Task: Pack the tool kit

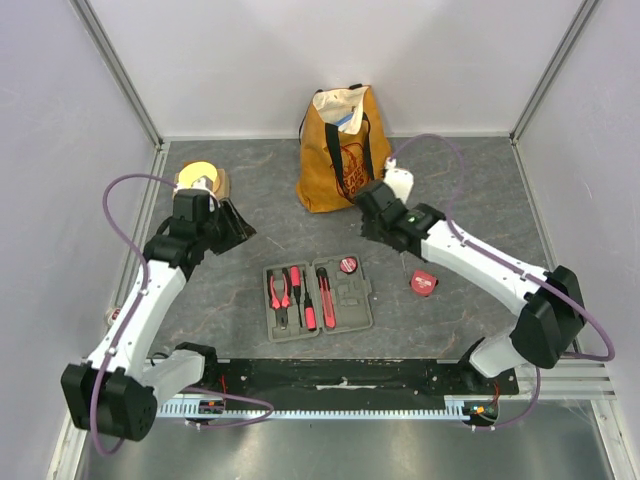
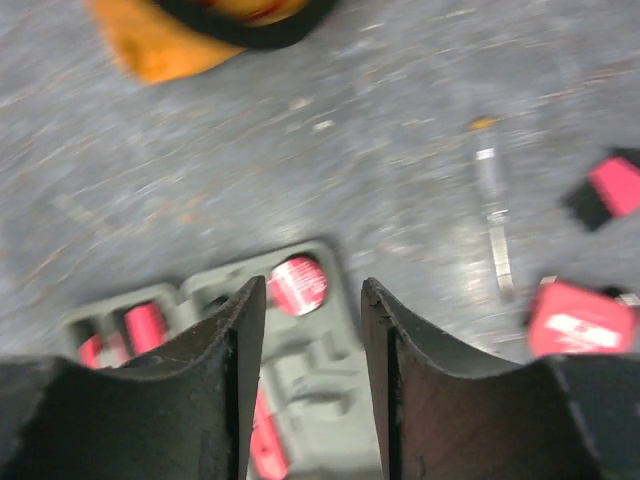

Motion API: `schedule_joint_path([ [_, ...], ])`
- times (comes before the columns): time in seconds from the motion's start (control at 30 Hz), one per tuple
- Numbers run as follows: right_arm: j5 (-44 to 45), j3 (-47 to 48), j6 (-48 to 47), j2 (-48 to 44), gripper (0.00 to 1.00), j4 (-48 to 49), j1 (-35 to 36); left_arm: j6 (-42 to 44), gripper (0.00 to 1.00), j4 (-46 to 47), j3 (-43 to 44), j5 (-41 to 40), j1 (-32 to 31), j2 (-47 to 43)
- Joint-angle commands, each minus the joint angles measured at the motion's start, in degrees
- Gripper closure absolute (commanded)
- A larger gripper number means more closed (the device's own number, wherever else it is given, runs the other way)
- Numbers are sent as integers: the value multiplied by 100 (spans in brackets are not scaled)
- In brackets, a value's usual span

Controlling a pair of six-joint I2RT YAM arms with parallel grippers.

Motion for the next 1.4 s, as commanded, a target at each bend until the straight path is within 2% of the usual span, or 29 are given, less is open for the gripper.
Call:
schedule_joint_path([
  [0.0, 391, -338, -405, -77, 45, -332, -803, 182, 44, 435, -466, -216, -28, -488],
  [0.1, 303, -373, -810, 169, 40, -315, -1225, 253, 43, 462, -756, -119, -20, -498],
  [0.33, -469, -453, -1715, 994, 37, 248, -2025, 297, 44, 497, -1134, 180, -20, -357],
  [0.6, -831, -347, -1883, 1936, 39, 494, -2281, 332, 44, 541, -1126, 294, -29, -287],
  [0.77, -1041, -277, -1954, 2278, 43, 608, -2430, 288, 44, 646, -1126, 259, -20, -234],
  [0.87, -1121, -250, -1936, 2419, 53, 599, -2483, 288, 47, 699, -1099, 224, -20, -199],
  [1.07, -1314, -347, -1918, 2402, 84, 599, -2483, 323, 54, 760, -1047, 285, -20, -93],
  [1.2, -1402, -391, -1910, 2262, 94, 617, -2483, 358, 55, 813, -1029, 329, -11, -14],
  [1.37, -1498, -303, -1997, 1665, 100, 652, -2352, 376, 56, 840, -1047, 417, -28, 56],
])
